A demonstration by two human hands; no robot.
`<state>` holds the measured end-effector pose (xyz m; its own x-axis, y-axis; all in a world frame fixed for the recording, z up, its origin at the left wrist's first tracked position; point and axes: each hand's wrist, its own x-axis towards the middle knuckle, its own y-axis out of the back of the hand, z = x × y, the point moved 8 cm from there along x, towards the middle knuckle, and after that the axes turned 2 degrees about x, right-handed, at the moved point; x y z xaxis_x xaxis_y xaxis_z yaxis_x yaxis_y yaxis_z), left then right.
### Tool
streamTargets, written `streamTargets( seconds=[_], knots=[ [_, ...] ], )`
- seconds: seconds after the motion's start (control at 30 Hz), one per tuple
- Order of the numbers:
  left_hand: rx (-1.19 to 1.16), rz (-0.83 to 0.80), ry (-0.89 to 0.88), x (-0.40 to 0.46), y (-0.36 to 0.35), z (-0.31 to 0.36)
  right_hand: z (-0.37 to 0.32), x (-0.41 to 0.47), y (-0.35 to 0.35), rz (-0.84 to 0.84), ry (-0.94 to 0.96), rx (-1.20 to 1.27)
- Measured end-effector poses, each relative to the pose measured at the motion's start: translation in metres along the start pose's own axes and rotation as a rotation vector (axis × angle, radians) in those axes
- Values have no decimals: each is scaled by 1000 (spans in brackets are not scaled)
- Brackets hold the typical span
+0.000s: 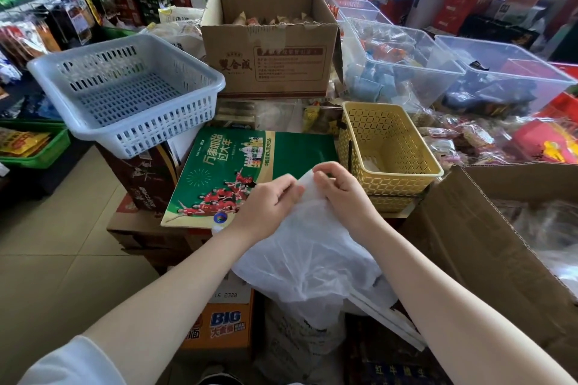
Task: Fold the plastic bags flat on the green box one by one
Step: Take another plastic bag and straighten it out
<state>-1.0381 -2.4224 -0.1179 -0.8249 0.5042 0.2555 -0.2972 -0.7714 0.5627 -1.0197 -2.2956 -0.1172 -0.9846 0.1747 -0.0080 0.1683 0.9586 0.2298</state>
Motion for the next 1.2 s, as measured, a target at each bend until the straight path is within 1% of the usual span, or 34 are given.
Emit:
streamTargets(
  seconds=[0.07,0.1,0.17,0.2,0.3,0.43,0.57,0.63,0.73,0.83,0.9,0.97,1.0,1.07,1.2],
  knots=[
    [-38,86,13,5,7,2,-3,-1,4,65,50,76],
    [-43,119,31,5,10,-1,-4,-3,7,80,100,68],
    [-44,187,74,3,17,-10,-5,-7,9,45,196,-29],
    [-45,217,92,2,20,-13,-3,-9,7,9,211,-91],
    [-70,261,126,-1,24,-18,8,-11,-2,-72,192,-216],
    [-47,260,124,-3,24,-21,20,-10,-13,-140,143,-290],
    [-5,307,118,-7,29,-28,34,-12,-21,-283,121,-324],
    [36,308,144,-10,30,-36,40,-13,-20,-311,114,-347],
    [37,334,239,-17,29,-52,41,-14,-16,-266,160,-395],
    [15,389,340,-21,27,-60,31,-18,-16,-170,316,-486],
    [15,415,396,-22,28,-64,27,-20,-17,-136,391,-522],
    [56,426,413,-22,31,-65,32,-19,-14,-148,350,-464],
    [89,433,413,-22,34,-64,36,-19,-13,-178,299,-425],
    [132,456,429,-24,40,-67,44,-21,-13,-294,203,-399],
    [168,517,581,-32,55,-92,62,-35,-22,-591,47,-501]
  ],
)
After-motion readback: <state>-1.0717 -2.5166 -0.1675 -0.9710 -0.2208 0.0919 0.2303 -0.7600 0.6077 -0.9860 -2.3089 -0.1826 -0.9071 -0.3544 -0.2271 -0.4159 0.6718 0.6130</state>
